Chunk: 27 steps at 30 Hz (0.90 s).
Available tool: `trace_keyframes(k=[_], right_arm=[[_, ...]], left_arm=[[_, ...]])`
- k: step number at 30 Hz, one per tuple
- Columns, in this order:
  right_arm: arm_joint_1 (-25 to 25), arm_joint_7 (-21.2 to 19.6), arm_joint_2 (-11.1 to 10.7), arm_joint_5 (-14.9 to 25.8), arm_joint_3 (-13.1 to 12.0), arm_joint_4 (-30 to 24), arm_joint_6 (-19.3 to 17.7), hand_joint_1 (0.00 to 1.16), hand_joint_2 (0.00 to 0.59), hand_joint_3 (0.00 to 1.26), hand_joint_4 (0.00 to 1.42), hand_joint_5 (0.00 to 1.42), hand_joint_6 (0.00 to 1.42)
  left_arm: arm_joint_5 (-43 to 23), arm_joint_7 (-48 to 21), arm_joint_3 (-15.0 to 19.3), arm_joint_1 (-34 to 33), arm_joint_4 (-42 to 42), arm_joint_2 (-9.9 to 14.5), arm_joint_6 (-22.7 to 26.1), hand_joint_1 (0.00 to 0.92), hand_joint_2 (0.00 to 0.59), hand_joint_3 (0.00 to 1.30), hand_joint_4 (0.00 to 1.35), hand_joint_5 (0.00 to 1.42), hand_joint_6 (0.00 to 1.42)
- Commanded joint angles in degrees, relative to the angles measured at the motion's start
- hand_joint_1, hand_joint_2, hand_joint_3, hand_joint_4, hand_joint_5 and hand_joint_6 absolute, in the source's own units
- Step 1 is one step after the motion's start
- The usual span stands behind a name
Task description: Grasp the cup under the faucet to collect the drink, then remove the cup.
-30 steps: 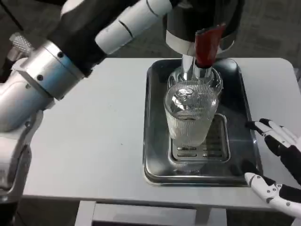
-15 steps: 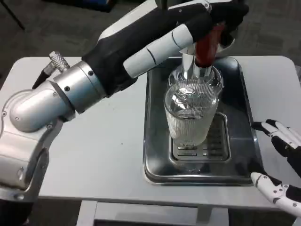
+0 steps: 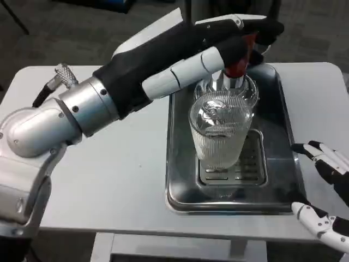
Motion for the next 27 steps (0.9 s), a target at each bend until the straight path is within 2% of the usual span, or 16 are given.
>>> trace_keyframes(k=[1, 8, 17, 27], right_arm=[[0.3, -0.3, -0.1, 0.7, -0.1, -0.7, 0.2, 0.35, 0.493, 0.08, 0.0, 0.0, 0.03], [-0.5, -0.1, -0.6, 1.1, -0.3, 0.0, 0.6, 0.35, 0.493, 0.08, 0.0, 0.0, 0.03], [-0.7, -0.1, -1.1, 1.4, -0.2, 0.1, 1.0, 0.35, 0.493, 0.08, 0.0, 0.0, 0.02], [-0.8, -0.1, -1.0, 1.4, 0.4, -0.2, 2.5, 0.35, 0.493, 0.08, 0.0, 0.0, 0.02]], left_arm=[[3.0, -1.5, -1.1, 2.0, -0.9, 1.8, -1.9, 0.0, 0.088, 0.24, 0.15, 0.27, 0.19], [5.5, -1.7, -1.7, 2.2, 0.6, 2.4, -4.7, 0.0, 0.085, 0.23, 0.15, 0.26, 0.19], [11.4, -1.7, -3.5, 1.1, 2.9, 4.3, -11.3, 0.0, 0.084, 0.23, 0.15, 0.26, 0.19], [12.7, -1.3, -4.1, 1.6, 3.9, 4.6, -12.8, 0.0, 0.083, 0.22, 0.14, 0.24, 0.19]])
